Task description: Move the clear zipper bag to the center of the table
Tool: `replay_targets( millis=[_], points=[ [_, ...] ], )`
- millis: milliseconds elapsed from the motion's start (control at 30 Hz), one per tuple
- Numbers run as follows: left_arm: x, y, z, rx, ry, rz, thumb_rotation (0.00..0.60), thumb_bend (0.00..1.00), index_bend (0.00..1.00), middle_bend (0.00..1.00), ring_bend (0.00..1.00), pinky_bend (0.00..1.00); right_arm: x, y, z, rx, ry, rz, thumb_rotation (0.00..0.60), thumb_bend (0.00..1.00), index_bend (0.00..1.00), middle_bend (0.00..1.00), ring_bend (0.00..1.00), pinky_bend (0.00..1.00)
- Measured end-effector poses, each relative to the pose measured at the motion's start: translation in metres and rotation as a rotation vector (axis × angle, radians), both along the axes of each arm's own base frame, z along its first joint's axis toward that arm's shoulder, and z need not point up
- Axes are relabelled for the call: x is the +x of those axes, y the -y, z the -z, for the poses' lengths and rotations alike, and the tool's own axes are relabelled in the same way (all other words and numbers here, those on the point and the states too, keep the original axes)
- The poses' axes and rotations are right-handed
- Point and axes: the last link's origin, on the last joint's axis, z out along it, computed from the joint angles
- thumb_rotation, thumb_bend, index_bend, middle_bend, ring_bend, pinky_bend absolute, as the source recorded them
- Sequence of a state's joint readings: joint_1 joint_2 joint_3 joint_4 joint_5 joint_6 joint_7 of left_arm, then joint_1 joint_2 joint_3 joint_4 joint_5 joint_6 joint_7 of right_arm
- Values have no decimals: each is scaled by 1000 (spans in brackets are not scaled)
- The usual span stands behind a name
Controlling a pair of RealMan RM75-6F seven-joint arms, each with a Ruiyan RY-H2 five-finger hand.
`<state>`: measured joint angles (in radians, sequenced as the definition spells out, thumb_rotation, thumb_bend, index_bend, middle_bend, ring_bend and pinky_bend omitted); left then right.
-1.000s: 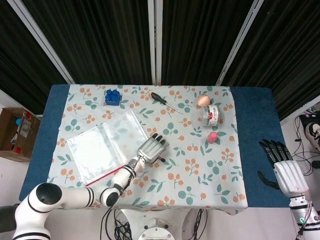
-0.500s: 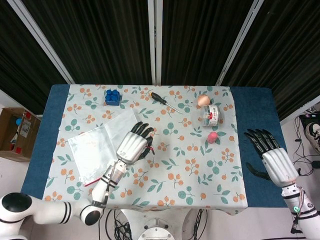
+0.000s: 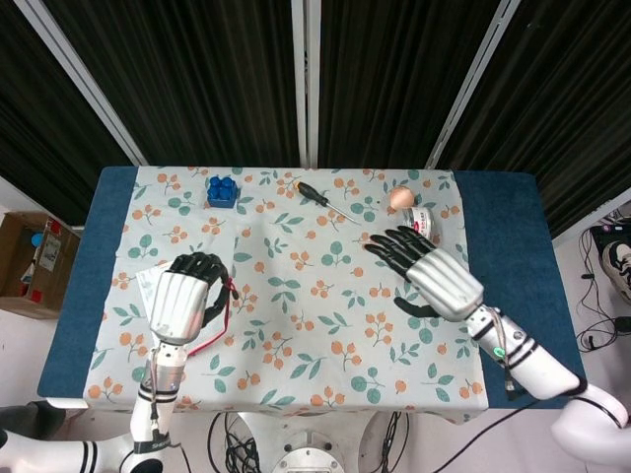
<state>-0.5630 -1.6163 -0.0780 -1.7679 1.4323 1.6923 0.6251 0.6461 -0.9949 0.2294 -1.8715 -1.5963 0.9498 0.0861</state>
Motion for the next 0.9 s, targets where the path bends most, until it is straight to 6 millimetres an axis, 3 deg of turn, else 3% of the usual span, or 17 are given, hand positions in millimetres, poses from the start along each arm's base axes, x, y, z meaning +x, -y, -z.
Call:
replay_targets(
  millis=[233, 467, 667, 900],
  points=[
    [-11, 15, -9, 47, 4, -12, 600, 388, 730, 694, 635, 630, 68, 25, 41, 105, 0, -79, 600, 225, 110, 86, 0, 0],
    [-11, 29, -10, 43, 34, 17, 600, 386, 730, 708, 649, 631, 121, 39, 80, 190, 10, -119, 600, 225, 180, 104, 0, 0],
    [-12, 35, -9, 31, 52, 27, 600, 386, 730, 704, 645, 631, 151, 41, 111, 247, 22, -135, 600, 226, 228, 123, 0, 0],
    [-13, 34, -9, 21, 59, 27, 600, 386, 730, 702, 644, 631, 170, 41, 134, 300, 52, -121, 600, 236, 280, 136, 0, 0]
  ],
)
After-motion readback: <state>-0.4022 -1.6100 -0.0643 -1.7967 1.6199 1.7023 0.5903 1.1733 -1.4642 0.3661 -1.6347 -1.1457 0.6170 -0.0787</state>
